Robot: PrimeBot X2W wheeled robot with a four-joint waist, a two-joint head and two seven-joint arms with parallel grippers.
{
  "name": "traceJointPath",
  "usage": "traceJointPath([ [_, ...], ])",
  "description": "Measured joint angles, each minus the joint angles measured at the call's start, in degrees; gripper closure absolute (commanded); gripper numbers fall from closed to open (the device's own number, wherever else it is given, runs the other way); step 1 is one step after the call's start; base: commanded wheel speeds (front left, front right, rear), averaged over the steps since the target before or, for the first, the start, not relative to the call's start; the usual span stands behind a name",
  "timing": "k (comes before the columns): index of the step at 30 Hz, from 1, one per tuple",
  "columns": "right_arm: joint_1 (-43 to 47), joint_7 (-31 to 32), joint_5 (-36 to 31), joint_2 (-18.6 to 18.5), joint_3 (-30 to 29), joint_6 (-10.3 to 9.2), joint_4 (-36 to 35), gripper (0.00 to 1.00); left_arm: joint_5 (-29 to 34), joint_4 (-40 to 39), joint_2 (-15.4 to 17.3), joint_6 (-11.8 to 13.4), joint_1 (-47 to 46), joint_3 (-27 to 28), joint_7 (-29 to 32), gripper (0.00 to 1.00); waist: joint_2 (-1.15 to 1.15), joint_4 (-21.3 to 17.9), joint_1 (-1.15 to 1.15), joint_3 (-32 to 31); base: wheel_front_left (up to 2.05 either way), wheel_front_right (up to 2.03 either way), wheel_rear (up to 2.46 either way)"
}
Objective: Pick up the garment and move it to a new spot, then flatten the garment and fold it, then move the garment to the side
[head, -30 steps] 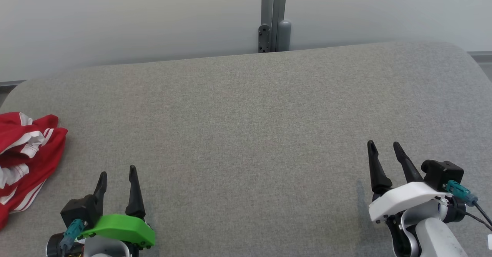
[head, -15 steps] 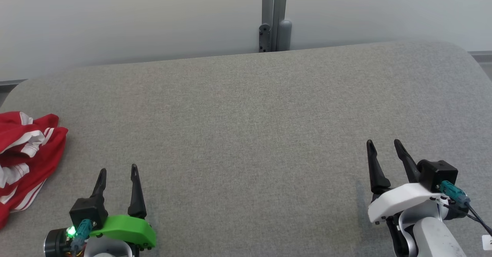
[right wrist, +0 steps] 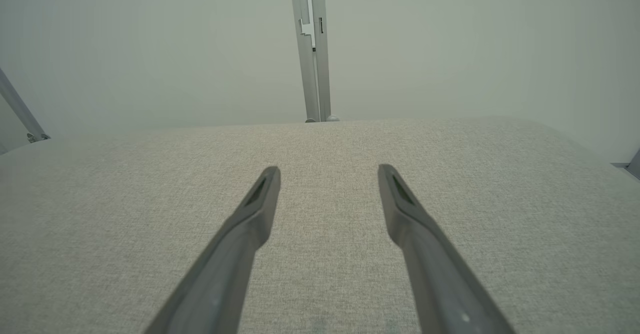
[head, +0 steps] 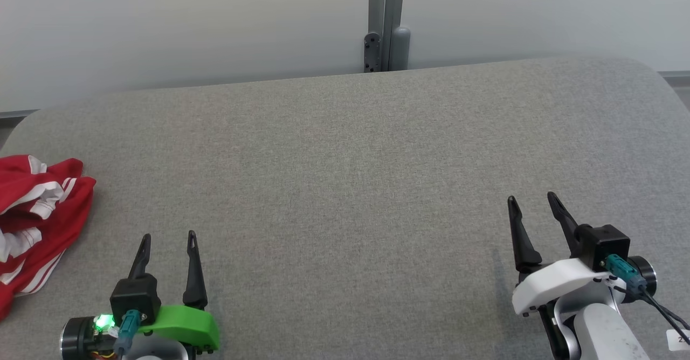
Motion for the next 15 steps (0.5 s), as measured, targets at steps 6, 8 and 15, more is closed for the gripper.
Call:
traceJointPath([
  [6,-0.07,-0.51,-1.83,0.08,0.01,0.00,0.24,0.00,1.76,0.05,0.00,0.25,0.09,0.09,-0.56,0.00,0.00,-0.11,0.00,-0.04,0.00,0.00,0.00],
  [8,-0.07,-0.51,-1.86,0.12,-0.09,0.00,0.24,0.00,1.75,0.05,0.00,0.26,0.25,0.20,-0.56,0.00,0.00,-0.22,0.00,-0.07,0.00,0.00,0.00],
  [15,-0.04,-0.51,-1.86,0.16,-0.33,0.00,0.32,0.00,1.74,-0.05,0.00,0.24,0.90,0.69,-0.56,0.00,0.00,-0.65,0.00,-0.13,0.00,0.00,0.00],
])
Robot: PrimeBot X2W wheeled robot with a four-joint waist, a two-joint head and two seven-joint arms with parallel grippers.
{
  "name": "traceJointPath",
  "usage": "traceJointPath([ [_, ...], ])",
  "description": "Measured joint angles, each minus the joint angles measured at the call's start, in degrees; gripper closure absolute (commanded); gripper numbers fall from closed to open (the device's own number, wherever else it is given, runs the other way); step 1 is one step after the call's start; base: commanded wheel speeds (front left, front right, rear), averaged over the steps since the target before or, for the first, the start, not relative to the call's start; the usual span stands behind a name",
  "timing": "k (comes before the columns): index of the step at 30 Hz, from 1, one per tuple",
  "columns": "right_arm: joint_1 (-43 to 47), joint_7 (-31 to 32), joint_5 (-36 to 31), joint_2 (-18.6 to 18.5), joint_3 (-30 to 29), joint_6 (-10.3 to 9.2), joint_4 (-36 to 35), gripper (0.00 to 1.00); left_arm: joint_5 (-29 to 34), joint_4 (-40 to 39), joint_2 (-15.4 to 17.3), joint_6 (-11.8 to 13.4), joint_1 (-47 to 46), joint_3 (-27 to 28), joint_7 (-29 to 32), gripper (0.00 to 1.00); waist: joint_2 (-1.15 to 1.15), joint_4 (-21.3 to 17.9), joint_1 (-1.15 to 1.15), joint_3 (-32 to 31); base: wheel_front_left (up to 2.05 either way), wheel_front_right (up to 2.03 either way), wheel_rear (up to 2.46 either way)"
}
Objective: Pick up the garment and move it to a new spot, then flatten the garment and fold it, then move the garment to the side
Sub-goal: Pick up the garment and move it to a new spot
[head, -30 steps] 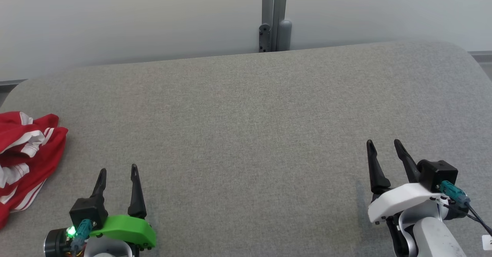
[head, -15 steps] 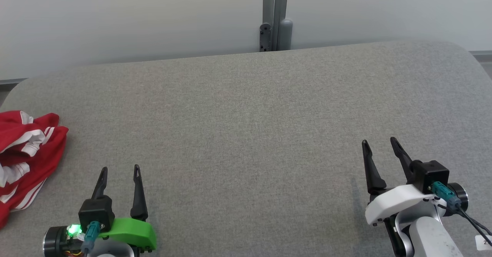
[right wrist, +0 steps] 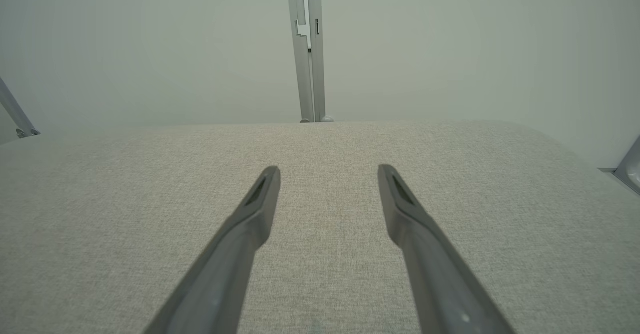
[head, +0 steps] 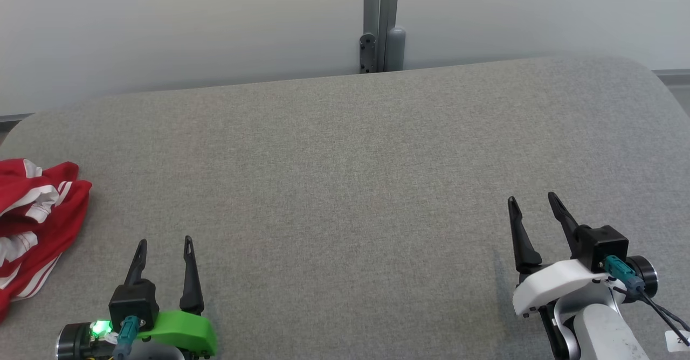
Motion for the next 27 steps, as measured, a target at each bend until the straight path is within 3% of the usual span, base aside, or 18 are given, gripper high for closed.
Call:
traceJointPath([
  [16,0.32,-0.01,0.04,0.11,0.78,0.00,0.08,0.00,-0.81,-0.30,0.00,-0.13,0.53,1.00,0.00,0.00,0.00,1.97,0.00,0.10,0.00,0.00,0.00],
  [27,0.78,-0.01,0.63,0.04,5.17,0.00,-0.26,0.00,-2.47,-0.32,-0.01,0.94,1.42,1.94,0.00,0.00,0.00,9.00,0.00,0.50,0.00,0.00,0.00],
])
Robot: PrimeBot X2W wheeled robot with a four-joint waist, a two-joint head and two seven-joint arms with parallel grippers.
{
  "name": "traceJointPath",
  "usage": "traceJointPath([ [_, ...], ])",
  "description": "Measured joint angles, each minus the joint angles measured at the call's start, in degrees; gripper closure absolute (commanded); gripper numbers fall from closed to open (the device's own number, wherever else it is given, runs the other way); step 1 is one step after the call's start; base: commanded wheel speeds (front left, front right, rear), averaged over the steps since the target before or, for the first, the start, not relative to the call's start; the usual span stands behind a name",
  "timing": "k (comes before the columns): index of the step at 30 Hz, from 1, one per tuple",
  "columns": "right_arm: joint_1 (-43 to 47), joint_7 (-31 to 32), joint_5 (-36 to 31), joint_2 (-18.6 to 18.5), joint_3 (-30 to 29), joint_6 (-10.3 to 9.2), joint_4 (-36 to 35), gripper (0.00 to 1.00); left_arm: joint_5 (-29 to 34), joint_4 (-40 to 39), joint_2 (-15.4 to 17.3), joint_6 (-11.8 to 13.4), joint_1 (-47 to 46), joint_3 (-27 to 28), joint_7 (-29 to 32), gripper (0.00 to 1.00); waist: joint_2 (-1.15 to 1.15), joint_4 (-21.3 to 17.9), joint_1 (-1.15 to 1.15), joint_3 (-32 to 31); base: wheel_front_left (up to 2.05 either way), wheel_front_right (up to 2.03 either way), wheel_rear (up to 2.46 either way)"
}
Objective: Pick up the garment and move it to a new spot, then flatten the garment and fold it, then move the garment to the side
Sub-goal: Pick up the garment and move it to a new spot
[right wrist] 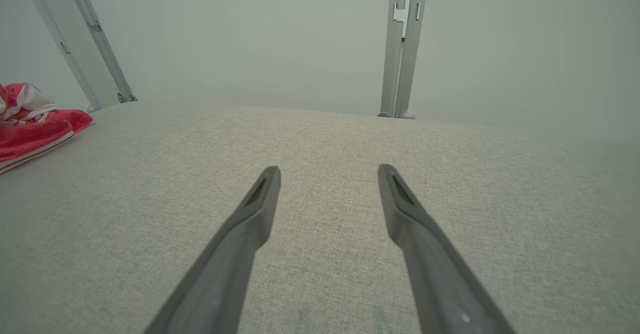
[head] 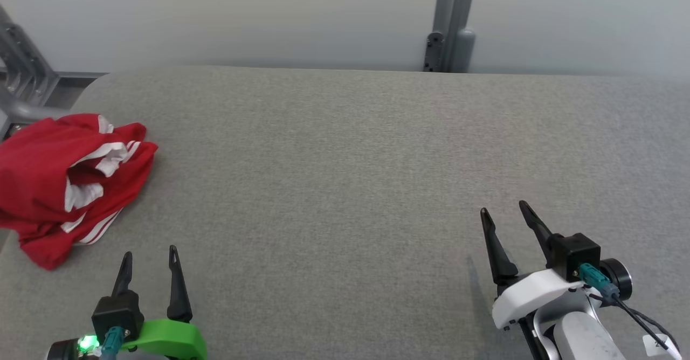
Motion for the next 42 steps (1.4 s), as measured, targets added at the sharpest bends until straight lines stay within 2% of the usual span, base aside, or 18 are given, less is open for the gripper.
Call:
traceJointPath([
  [16,0.83,0.00,1.60,0.10,5.02,0.01,0.51,0.00,-0.63,-0.07,0.03,0.41,2.69,5.05,0.00,0.00,0.00,15.57,0.00,-0.45,0.00,0.00,0.00],
  [22,-1.26,0.00,1.89,0.21,8.00,0.01,1.55,0.00,-2.64,-1.56,0.05,1.45,3.78,7.35,0.00,0.00,0.00,20.31,0.00,0.03,0.00,0.00,0.00],
  [28,-2.36,0.00,2.30,-0.21,9.47,0.01,2.57,0.00,-4.74,-2.10,0.04,2.56,4.72,7.44,-0.01,0.00,0.00,21.88,0.00,1.39,0.00,0.00,0.00],
  [31,-2.58,0.00,2.46,-0.47,9.70,0.01,2.61,0.00,-6.14,-1.33,0.04,2.35,4.67,7.36,0.00,0.00,0.00,21.96,0.00,1.77,0.00,0.00,0.00],
  [39,-2.00,0.00,1.91,-1.92,7.04,0.01,1.66,0.00,-7.57,4.26,0.03,-1.87,-1.26,7.42,0.00,0.00,0.00,21.45,0.00,3.41,0.00,0.00,0.00],
  [42,-1.96,0.00,1.23,-2.82,7.21,0.01,0.71,0.00,-7.50,6.43,0.04,-3.44,-5.25,9.84,0.00,0.00,0.00,20.84,0.00,4.53,0.00,0.00,0.00],
])
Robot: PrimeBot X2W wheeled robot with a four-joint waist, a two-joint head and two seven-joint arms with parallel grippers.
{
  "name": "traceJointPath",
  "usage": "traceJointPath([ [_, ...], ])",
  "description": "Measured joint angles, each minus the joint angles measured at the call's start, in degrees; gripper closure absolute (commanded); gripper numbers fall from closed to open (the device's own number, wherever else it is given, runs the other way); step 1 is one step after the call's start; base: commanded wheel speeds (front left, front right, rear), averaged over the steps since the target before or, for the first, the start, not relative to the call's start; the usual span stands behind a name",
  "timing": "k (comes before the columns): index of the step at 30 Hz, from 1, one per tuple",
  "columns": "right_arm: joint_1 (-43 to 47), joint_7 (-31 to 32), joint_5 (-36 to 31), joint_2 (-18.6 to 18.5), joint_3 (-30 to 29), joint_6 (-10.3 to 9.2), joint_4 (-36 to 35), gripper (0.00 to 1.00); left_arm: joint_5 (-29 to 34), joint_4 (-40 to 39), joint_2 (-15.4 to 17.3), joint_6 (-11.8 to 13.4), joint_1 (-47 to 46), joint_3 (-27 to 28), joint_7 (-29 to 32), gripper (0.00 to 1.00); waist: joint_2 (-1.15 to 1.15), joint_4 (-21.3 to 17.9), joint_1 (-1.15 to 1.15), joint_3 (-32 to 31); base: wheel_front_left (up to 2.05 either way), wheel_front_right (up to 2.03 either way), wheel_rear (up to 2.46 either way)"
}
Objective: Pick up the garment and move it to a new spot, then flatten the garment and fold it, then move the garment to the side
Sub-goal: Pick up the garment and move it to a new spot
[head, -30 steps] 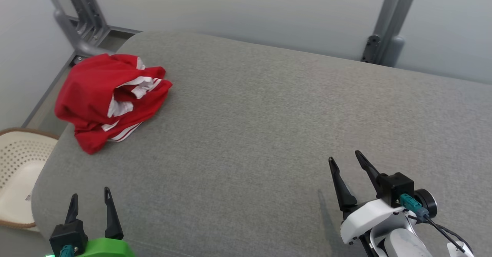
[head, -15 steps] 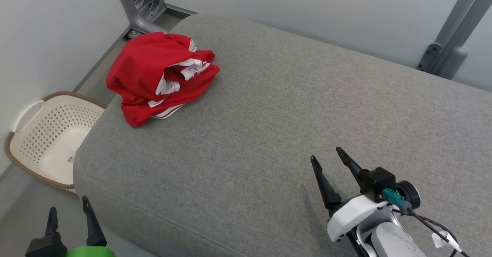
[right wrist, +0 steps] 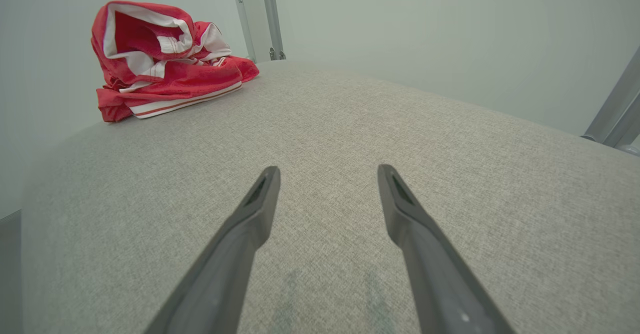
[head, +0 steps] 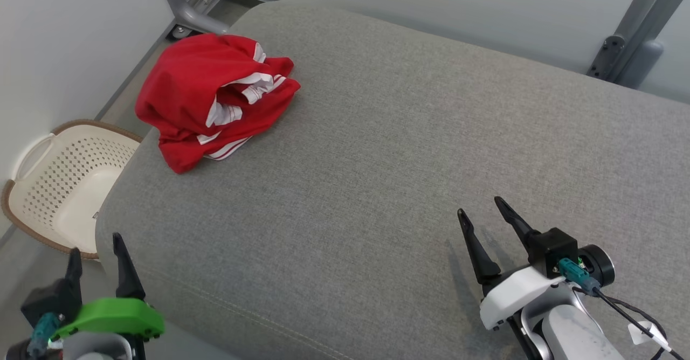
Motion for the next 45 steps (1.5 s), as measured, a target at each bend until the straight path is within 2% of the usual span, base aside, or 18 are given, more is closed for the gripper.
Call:
traceJointPath([
  [6,-1.79,0.00,-0.41,-2.11,0.51,0.00,-1.21,0.00,0.80,2.71,0.32,-2.36,-8.64,1.68,0.00,0.00,0.00,-2.15,0.00,3.37,0.00,0.00,0.00],
  [14,-4.28,0.00,-0.45,-3.92,1.27,0.00,-2.12,0.00,1.37,8.80,4.27,-5.14,-21.69,2.47,-0.02,0.00,0.00,-5.55,0.00,8.28,0.00,0.00,0.00],
  [22,-5.94,0.00,-0.45,-4.68,1.71,0.00,-2.55,0.00,-0.37,21.17,9.29,-5.73,-33.22,-1.49,-0.01,0.00,0.00,-9.09,0.00,12.14,0.00,0.00,0.00],
  [25,-6.54,0.00,-0.45,-4.74,2.07,0.00,-2.60,0.00,-2.01,28.07,11.74,-5.73,-36.81,-2.88,0.13,0.00,0.00,-10.55,0.00,13.39,0.00,0.00,0.00],
  [30,-7.41,0.00,-0.44,-4.69,2.09,0.00,-2.66,0.00,-2.94,37.57,14.21,-5.66,-40.73,-2.68,3.39,0.00,0.00,-12.87,0.00,15.09,0.00,0.00,0.00],
  [31,-7.64,0.00,-0.43,-4.69,1.94,0.00,-2.69,0.00,-2.96,39.01,14.35,-5.57,-41.18,-2.78,3.74,0.10,0.00,-13.34,0.00,15.47,0.00,0.00,0.00],
  [32,-7.76,0.00,-0.40,-4.69,1.74,0.00,-2.71,0.00,-2.99,39.88,14.32,-5.57,-41.55,-2.78,3.81,0.82,0.00,-13.70,0.00,15.75,0.00,0.00,0.00],
  [33,-7.78,0.00,-0.34,-4.69,1.51,0.00,-2.76,0.00,-3.28,40.81,14.25,-5.57,-42.07,-2.68,3.78,1.00,0.00,-14.12,0.00,16.08,0.00,0.00,0.00],
  [39,-8.00,-0.02,-0.33,-4.04,0.34,0.00,-2.86,0.00,-3.57,44.07,14.51,-5.57,-44.04,-3.18,2.43,1.00,0.00,-16.06,0.00,17.12,0.00,0.00,0.00],
  [45,-7.97,-0.01,-0.26,-2.65,-0.27,0.00,-2.22,0.00,-2.87,42.08,14.73,-5.57,-47.26,-4.67,0.49,1.00,0.00,-16.83,0.00,15.46,0.00,0.00,0.00],
])
